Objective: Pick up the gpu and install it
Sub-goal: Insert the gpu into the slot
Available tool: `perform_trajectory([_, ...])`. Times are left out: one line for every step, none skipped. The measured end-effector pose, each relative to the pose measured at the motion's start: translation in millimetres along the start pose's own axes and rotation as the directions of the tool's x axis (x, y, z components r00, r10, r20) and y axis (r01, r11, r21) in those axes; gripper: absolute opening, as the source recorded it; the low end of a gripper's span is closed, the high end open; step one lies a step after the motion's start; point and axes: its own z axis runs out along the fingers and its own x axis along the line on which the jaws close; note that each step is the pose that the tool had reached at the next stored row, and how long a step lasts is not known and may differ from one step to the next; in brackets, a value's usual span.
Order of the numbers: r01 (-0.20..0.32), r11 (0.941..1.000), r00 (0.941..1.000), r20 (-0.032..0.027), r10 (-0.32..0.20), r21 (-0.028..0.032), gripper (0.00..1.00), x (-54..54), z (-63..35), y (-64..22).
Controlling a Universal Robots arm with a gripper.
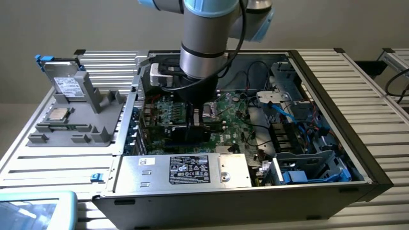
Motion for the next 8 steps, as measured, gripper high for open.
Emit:
perform_trajectory([0.002,1.0,1.0,-0.0003,-0.002,0.0043,0.48,0.0,-1.4,0.2])
perform_trajectory([0.004,1.0,1.0,-0.0006,-0.004,0.0059,0.48,0.1,-3.7,0.4])
perform_trajectory([0.006,1.0,1.0,-0.0008,-0.006,0.0068,0.48,0.2,-6.6,0.7])
perform_trajectory([0.007,0.9999,1.0,-0.0009,-0.007,0.0077,0.48,0.3,-10.1,1.2])
perform_trajectory([0.009,0.9999,1.0,-0.0012,-0.009,0.0085,0.48,0.5,-13.7,1.7])
perform_trajectory([0.01,0.9999,0.9999,-0.0014,-0.01,0.0095,0.48,0.6,-17.2,2.1])
perform_trajectory([0.011,0.9999,0.9999,-0.0015,-0.011,0.0108,0.48,0.8,-20.7,2.5])
perform_trajectory([0.013,0.9998,0.9999,-0.0018,-0.013,0.0123,0.48,1.0,-24.0,2.9])
